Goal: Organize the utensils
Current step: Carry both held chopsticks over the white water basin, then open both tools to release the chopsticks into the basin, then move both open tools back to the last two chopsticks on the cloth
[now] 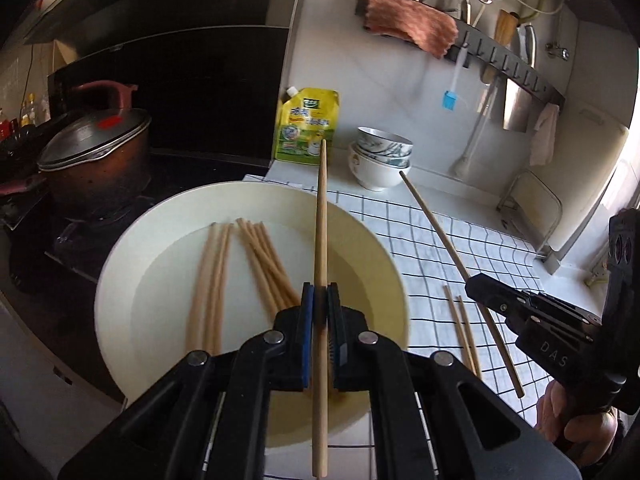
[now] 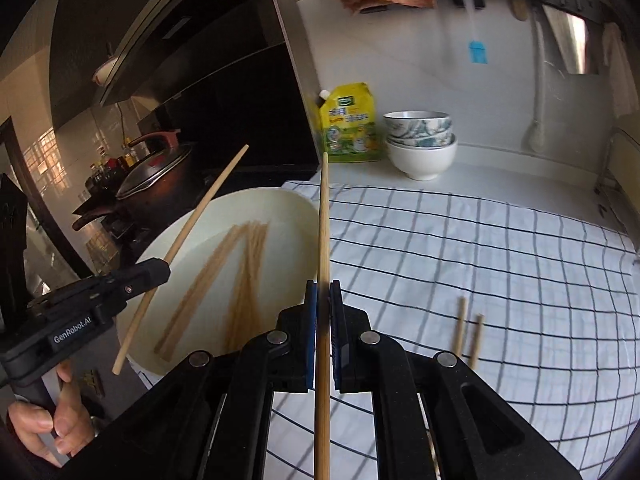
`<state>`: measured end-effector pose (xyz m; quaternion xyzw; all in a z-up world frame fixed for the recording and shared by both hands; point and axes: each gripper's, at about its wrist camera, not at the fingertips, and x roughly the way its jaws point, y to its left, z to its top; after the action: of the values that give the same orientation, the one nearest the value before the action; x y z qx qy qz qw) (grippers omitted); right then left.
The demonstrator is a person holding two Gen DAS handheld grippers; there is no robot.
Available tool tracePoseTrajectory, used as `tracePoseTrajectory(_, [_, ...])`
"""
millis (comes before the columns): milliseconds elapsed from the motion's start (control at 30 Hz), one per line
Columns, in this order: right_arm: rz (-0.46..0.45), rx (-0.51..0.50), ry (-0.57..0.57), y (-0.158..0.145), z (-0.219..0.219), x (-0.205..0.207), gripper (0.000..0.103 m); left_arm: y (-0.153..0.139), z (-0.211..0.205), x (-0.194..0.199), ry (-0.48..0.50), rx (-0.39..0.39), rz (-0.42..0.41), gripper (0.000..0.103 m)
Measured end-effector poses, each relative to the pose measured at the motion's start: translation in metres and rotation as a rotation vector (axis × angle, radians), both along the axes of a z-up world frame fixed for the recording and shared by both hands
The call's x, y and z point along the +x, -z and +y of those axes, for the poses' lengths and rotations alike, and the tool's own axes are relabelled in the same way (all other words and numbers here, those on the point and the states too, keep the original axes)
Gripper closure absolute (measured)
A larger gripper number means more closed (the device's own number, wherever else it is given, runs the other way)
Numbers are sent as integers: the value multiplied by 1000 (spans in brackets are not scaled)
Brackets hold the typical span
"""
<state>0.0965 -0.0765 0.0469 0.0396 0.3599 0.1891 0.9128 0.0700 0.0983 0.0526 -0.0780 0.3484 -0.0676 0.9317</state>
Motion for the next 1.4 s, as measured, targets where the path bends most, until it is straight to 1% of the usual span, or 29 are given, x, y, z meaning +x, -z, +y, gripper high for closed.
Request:
tracePoseTrajectory(133, [21, -19, -54, 2, 45, 23, 97, 11, 33, 10, -30, -3, 22, 95])
tracePoseTrajectory(267, [68, -33, -86, 9, 77, 44, 97, 25, 50, 21, -47, -9, 53, 95])
tracePoseTrajectory(400, [119, -54, -101, 23, 99, 57, 97, 39, 62, 30, -62, -30, 87, 95])
tracePoseTrajectory(500, [146, -66, -109, 32, 107, 62, 97, 47, 65, 33, -70, -38, 106, 95])
tracePoseTrajectory(567, [150, -69, -109, 34, 108, 62, 97, 51, 69, 34, -87, -44, 119, 95])
tracePoseTrajectory(600, [148, -69, -109, 34, 108, 62, 96, 52, 71, 33, -99, -51, 120, 93])
tracePoseTrajectory(633, [143, -72, -106, 34, 108, 61, 93, 52, 73, 32, -108, -61, 121, 84])
tracePoseTrajectory(667, [131, -77, -100, 32, 107, 59, 86, 52, 76, 30, -117, -72, 117, 70])
tracePoseTrajectory(733, [106, -78, -91, 29, 104, 55, 85, 48, 79, 24, -142, -71, 92, 54])
tracePoseTrajectory(833, [94, -65, -81, 24, 98, 50, 85, 42, 79, 16, -162, -51, 68, 54])
tracePoseTrajectory(967, [91, -52, -71, 21, 89, 40, 85, 38, 75, 7, -159, -61, 63, 53])
tracePoseTrajectory(1000, [89, -50, -67, 20, 86, 37, 85, 37, 73, 6, -155, -63, 65, 53])
tracePoseTrajectory(1100, [79, -43, -51, 17, 75, 27, 84, 38, 65, -1, -140, -67, 70, 48])
tracePoseTrajectory(1233, [79, -29, -17, 17, 55, 13, 81, 38, 51, -8, -117, -73, 77, 48])
tracePoseTrajectory(1400, [80, -40, 39, 20, 26, -1, 80, 35, 27, -10, -78, -67, 78, 48])
